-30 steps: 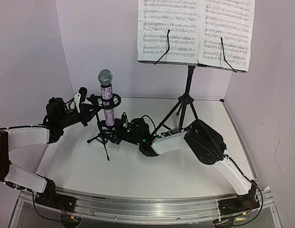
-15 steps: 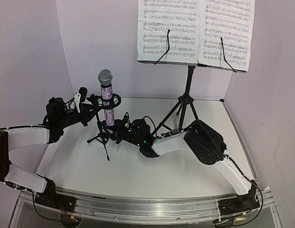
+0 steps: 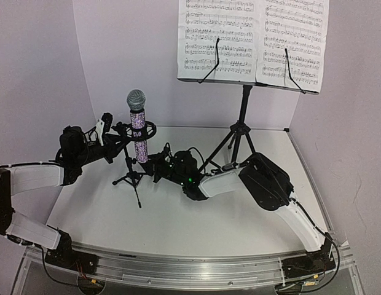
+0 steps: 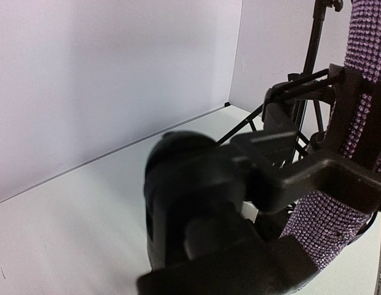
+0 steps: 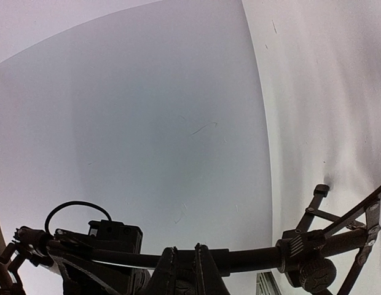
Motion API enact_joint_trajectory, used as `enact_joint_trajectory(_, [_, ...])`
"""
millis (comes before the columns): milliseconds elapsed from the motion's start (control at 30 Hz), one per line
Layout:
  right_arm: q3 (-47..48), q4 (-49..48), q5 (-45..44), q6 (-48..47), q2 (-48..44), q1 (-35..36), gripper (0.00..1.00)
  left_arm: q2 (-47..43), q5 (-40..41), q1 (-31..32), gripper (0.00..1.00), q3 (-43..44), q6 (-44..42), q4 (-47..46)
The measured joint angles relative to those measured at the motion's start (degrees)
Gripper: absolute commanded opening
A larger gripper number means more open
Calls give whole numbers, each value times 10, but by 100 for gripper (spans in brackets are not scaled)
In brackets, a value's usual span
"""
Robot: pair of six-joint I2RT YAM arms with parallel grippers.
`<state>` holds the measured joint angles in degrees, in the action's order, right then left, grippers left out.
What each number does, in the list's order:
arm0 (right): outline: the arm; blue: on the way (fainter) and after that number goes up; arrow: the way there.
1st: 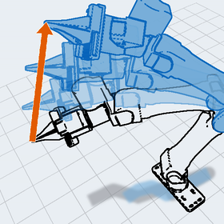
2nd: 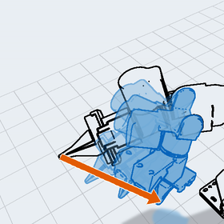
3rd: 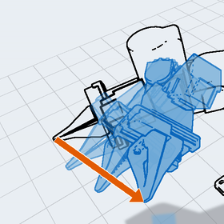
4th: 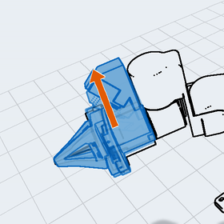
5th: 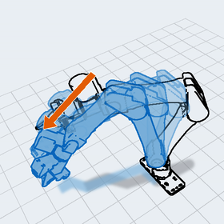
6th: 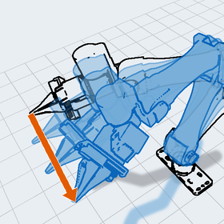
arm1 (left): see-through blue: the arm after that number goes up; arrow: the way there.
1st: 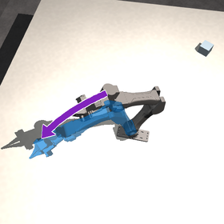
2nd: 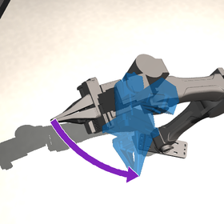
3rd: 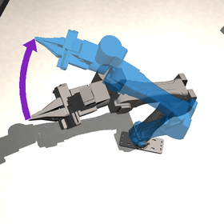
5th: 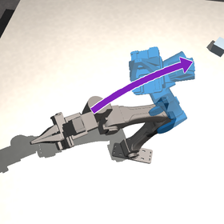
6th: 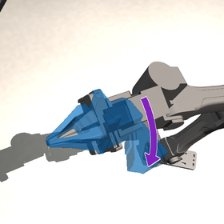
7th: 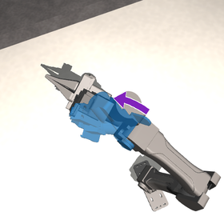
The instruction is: Pack up the instrument practice props
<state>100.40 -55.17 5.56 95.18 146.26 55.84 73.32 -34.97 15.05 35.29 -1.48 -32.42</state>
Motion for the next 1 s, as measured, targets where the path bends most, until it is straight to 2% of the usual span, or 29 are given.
enact_joint_trajectory(100, [0, 8, 14, 0, 0, -2, 28, 0, 0, 0, 0, 0, 0, 0])
enact_joint_trajectory(200, [0, 13, 29, 0, 0, -2, 36, 0, 0, 0, 0, 0, 0, 0])
enact_joint_trajectory(600, [28, 34, 69, -16, 0, -3, 33, 0, 0, 0, 0, 0, 0, 0])
enact_joint_trajectory(700, [30, 36, 75, -19, 0, -2, 26, 0, 0, 0, 0, 0, 0, 0])
enact_joint_trajectory(933, [29, 41, 78, -22, 0, -2, 1, 0, 0, 0, 0, 0, 0, 0])
enact_joint_trajectory(1000, [29, 40, 78, -23, 0, -2, 0, 0, 0, 0, 0, 0, 0, 0])
